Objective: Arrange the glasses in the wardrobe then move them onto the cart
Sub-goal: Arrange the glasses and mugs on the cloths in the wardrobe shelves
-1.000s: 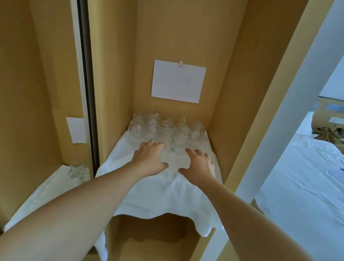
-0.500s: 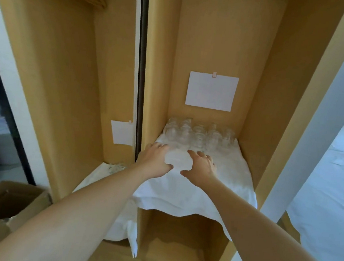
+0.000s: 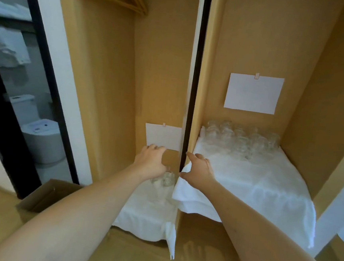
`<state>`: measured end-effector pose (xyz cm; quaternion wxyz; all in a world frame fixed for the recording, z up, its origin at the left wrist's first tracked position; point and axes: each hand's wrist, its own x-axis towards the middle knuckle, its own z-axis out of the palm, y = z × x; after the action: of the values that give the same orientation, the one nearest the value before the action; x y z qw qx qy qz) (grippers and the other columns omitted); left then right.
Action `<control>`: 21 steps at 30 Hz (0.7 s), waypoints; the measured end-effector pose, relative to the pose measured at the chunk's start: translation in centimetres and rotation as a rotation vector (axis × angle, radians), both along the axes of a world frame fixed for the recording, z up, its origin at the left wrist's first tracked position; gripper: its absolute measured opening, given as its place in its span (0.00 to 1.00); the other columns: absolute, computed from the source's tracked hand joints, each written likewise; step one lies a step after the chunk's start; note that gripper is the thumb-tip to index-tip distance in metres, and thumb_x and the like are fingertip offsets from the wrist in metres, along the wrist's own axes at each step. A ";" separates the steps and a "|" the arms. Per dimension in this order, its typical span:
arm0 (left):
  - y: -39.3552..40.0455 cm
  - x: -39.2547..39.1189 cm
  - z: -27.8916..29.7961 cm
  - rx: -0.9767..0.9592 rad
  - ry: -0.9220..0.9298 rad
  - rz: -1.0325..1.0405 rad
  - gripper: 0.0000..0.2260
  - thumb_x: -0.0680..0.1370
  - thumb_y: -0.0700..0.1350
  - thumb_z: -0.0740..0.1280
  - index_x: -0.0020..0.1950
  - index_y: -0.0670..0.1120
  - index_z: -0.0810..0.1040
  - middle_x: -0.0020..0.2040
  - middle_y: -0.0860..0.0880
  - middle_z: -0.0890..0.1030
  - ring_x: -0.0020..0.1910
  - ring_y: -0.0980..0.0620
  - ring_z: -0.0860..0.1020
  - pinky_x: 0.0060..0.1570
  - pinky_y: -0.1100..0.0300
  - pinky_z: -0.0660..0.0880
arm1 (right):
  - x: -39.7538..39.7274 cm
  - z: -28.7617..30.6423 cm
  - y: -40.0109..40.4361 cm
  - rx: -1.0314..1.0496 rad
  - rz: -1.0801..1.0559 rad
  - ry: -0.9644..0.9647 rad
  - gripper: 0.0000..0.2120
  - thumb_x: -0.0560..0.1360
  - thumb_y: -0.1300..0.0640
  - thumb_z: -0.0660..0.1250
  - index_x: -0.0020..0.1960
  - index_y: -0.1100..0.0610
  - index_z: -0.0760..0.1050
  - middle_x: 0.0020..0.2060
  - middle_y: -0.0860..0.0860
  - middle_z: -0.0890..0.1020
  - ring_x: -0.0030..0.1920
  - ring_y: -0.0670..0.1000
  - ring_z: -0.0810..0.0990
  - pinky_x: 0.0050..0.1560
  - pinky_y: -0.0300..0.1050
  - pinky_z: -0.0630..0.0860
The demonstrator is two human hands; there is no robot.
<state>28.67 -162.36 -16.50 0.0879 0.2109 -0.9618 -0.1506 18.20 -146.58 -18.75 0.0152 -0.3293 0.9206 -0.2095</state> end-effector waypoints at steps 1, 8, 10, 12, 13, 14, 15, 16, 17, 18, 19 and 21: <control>-1.0 0.6 -0.2 0.003 -0.010 -0.003 0.33 0.75 0.57 0.70 0.78 0.53 0.65 0.76 0.48 0.67 0.74 0.42 0.64 0.67 0.46 0.70 | 0.7 -0.3 -0.8 0.000 0.003 -0.015 0.37 0.74 0.47 0.73 0.79 0.49 0.61 0.70 0.56 0.71 0.69 0.61 0.68 0.66 0.55 0.72; -8.5 3.9 -1.5 0.049 -0.036 0.048 0.34 0.76 0.59 0.70 0.79 0.54 0.63 0.79 0.47 0.63 0.76 0.41 0.61 0.71 0.45 0.66 | 3.4 -2.9 -6.5 0.074 -0.033 -0.052 0.34 0.74 0.45 0.73 0.76 0.50 0.64 0.65 0.55 0.73 0.66 0.60 0.71 0.62 0.54 0.75; -10.2 4.6 -2.5 0.047 -0.068 0.044 0.33 0.76 0.58 0.70 0.79 0.53 0.63 0.79 0.47 0.62 0.76 0.41 0.61 0.72 0.45 0.66 | 4.1 -3.7 -8.1 0.068 -0.050 -0.081 0.38 0.74 0.44 0.73 0.78 0.50 0.61 0.68 0.55 0.71 0.68 0.60 0.69 0.63 0.54 0.75; -11.7 5.1 -3.5 0.061 -0.085 0.054 0.33 0.76 0.58 0.70 0.79 0.53 0.63 0.79 0.46 0.62 0.77 0.41 0.61 0.72 0.45 0.66 | 4.7 -4.7 -9.6 0.063 -0.055 -0.106 0.39 0.74 0.44 0.73 0.79 0.49 0.60 0.70 0.56 0.70 0.70 0.60 0.68 0.64 0.54 0.75; -12.3 5.3 -4.0 0.074 -0.086 0.059 0.33 0.77 0.58 0.71 0.79 0.53 0.64 0.79 0.45 0.63 0.76 0.41 0.61 0.72 0.46 0.66 | 4.9 -5.2 -10.3 0.070 -0.056 -0.114 0.40 0.74 0.44 0.73 0.80 0.49 0.59 0.70 0.56 0.70 0.70 0.60 0.68 0.65 0.55 0.74; -12.8 5.5 -4.5 0.088 -0.086 0.060 0.33 0.77 0.58 0.71 0.78 0.52 0.65 0.78 0.45 0.65 0.76 0.40 0.62 0.72 0.47 0.66 | 5.1 -5.7 -11.0 0.081 -0.054 -0.120 0.40 0.74 0.43 0.73 0.80 0.48 0.58 0.71 0.56 0.70 0.71 0.60 0.67 0.66 0.55 0.73; -13.2 5.7 -5.1 0.104 -0.090 0.055 0.32 0.77 0.57 0.71 0.78 0.51 0.66 0.77 0.44 0.66 0.75 0.40 0.63 0.72 0.48 0.66 | 5.2 -6.2 -11.6 0.096 -0.048 -0.127 0.41 0.73 0.43 0.73 0.80 0.48 0.58 0.72 0.56 0.69 0.72 0.61 0.66 0.68 0.55 0.72; -13.6 5.8 -5.8 0.125 -0.099 0.048 0.32 0.77 0.57 0.71 0.78 0.50 0.66 0.76 0.44 0.67 0.75 0.40 0.64 0.72 0.49 0.66 | 5.4 -6.7 -12.2 0.114 -0.040 -0.139 0.42 0.73 0.43 0.74 0.81 0.48 0.57 0.74 0.56 0.68 0.74 0.61 0.64 0.70 0.55 0.70; -14.0 5.9 -6.5 0.147 -0.111 0.043 0.32 0.77 0.57 0.71 0.78 0.50 0.65 0.76 0.44 0.67 0.75 0.41 0.64 0.72 0.49 0.66 | 5.6 -7.2 -12.8 0.134 -0.033 -0.152 0.43 0.74 0.43 0.73 0.81 0.48 0.56 0.75 0.56 0.66 0.75 0.61 0.63 0.71 0.55 0.69; -14.4 6.0 -7.2 0.165 -0.124 0.045 0.33 0.77 0.57 0.71 0.79 0.51 0.64 0.77 0.45 0.66 0.75 0.41 0.63 0.72 0.50 0.65 | 5.7 -7.8 -13.4 0.154 -0.030 -0.165 0.43 0.74 0.43 0.73 0.81 0.47 0.55 0.76 0.55 0.65 0.76 0.61 0.62 0.71 0.56 0.69; -15.0 5.9 -7.8 0.177 -0.138 0.052 0.34 0.77 0.57 0.71 0.79 0.52 0.63 0.77 0.45 0.65 0.76 0.41 0.63 0.72 0.50 0.65 | 5.7 -8.2 -14.1 0.169 -0.029 -0.176 0.43 0.74 0.43 0.73 0.81 0.47 0.55 0.76 0.55 0.65 0.75 0.61 0.63 0.71 0.56 0.70; -16.3 5.5 -8.9 0.199 -0.158 0.066 0.34 0.77 0.58 0.71 0.80 0.53 0.62 0.77 0.47 0.65 0.76 0.43 0.62 0.71 0.49 0.66 | 5.2 -9.1 -15.3 0.184 -0.021 -0.187 0.41 0.74 0.43 0.72 0.81 0.46 0.55 0.76 0.54 0.66 0.74 0.60 0.65 0.69 0.55 0.72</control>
<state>34.16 -178.62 -25.43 -0.0046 0.2611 -0.9387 -0.2251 23.40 -161.92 -27.88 0.1288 -0.2959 0.9339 -0.1540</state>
